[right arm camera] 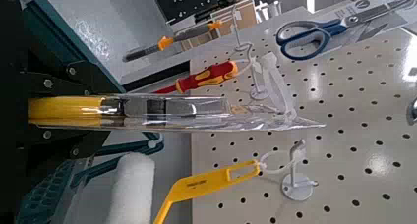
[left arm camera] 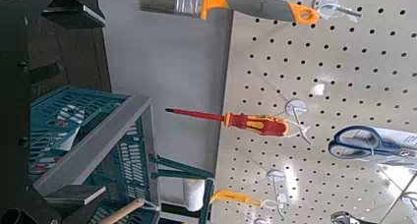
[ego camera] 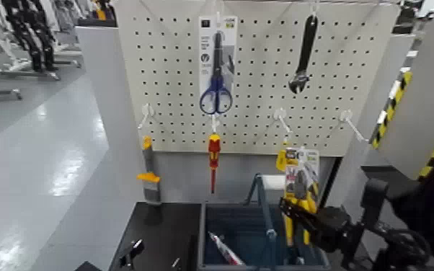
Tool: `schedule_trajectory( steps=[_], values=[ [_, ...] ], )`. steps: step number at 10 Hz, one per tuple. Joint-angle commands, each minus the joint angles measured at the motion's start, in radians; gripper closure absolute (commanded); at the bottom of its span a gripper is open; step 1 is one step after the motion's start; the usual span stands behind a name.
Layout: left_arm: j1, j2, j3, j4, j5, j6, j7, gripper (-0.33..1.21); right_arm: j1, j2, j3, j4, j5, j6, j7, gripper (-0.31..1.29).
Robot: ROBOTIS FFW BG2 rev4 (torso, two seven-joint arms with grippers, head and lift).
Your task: Put the yellow pliers into the crate.
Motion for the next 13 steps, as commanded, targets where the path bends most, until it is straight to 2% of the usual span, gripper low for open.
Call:
schedule_trajectory(
  steps=[1,6,7,8,9,13],
  values=[
    [-0.002,0.003,-0.003,0.001,0.000,0.002,0.000,0.11,0.010,0.010,-0.012,0.065,0.016,-0.003,0.017,1.13],
    [-0.008,0.007,-0.008,0.001,0.000,0.000,0.000,0.11,0.000,0.019,-0.029,0.187,0.066,-0.037,0.038,1.13],
    [-0.008,0.007,-0.008,0.001,0.000,0.000,0.000,0.11,-0.007,0.022,-0.038,0.204,0.066,-0.028,0.035,0.83],
    [-0.008,0.007,-0.008,0.001,0.000,0.000,0.000,0.11,-0.010,0.023,-0.045,0.215,0.065,-0.026,0.035,0.23],
    [-0.009,0.007,-0.008,0.001,0.000,0.000,0.000,0.11,-0.013,0.025,-0.048,0.215,0.066,-0.030,0.034,0.01],
    [-0.011,0.007,-0.008,0.003,0.000,0.000,-0.002,0.11,-0.021,0.025,-0.054,0.212,0.063,-0.056,0.023,0.05]
  ],
)
